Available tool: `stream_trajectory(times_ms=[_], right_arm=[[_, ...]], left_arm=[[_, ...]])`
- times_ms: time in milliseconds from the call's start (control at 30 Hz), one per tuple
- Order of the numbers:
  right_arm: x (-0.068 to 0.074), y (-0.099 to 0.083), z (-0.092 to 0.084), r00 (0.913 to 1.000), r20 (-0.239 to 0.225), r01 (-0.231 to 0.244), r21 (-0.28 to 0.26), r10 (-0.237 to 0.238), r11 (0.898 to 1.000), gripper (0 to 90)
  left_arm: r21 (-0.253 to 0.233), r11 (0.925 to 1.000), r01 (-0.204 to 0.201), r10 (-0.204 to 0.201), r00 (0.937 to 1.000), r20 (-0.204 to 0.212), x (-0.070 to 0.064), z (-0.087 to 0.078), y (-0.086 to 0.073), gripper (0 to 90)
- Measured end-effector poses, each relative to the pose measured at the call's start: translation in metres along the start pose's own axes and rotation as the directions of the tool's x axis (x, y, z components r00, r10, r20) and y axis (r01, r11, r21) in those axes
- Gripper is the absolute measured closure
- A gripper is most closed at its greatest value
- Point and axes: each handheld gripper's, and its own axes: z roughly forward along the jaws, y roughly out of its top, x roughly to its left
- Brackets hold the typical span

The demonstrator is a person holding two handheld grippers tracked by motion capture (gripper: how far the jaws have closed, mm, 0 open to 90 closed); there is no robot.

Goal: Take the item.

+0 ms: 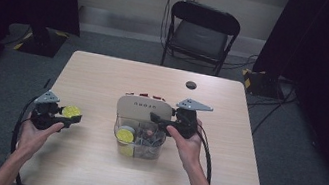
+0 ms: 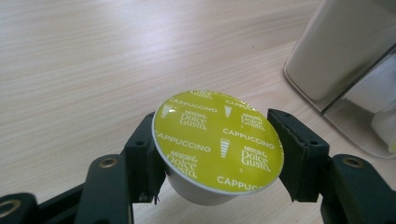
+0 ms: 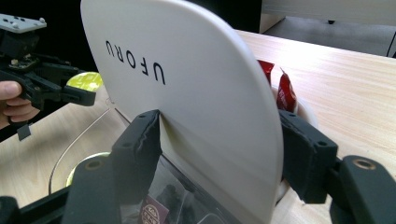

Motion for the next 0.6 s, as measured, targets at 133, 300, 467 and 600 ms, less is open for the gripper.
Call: stream_trajectory(times_ms=[133, 300, 467, 600], right_arm=[[0.000, 0.000, 0.000, 1.0000, 0.000, 0.000, 0.001, 0.000, 1.000, 34.9], [0.000, 0.000, 0.000, 1.0000, 0.000, 0.001, 0.000, -0.001, 1.000, 34.9], [0.000, 0.000, 0.001, 1.0000, -0.002, 0.001, 0.002, -0.001, 1.000, 34.5], [0.000, 0.000, 0.001, 1.0000, 0.000, 0.001, 0.002, -0.001, 1.000, 34.5]], left_arm=[[0.018, 0.9998, -0.004, 0.004, 0.9997, -0.023, 0.001, 0.004, -0.003, 40.9], [0.057, 0.9984, -0.007, 0.008, 0.9998, -0.019, 0.002, 0.015, -0.005, 40.8], [0.068, 0.9977, -0.004, 0.004, 1.0000, 0.000, -0.002, 0.028, -0.003, 40.8], [0.106, 0.9938, -0.034, 0.032, 0.9994, 0.013, -0.007, 0.037, -0.005, 40.7]])
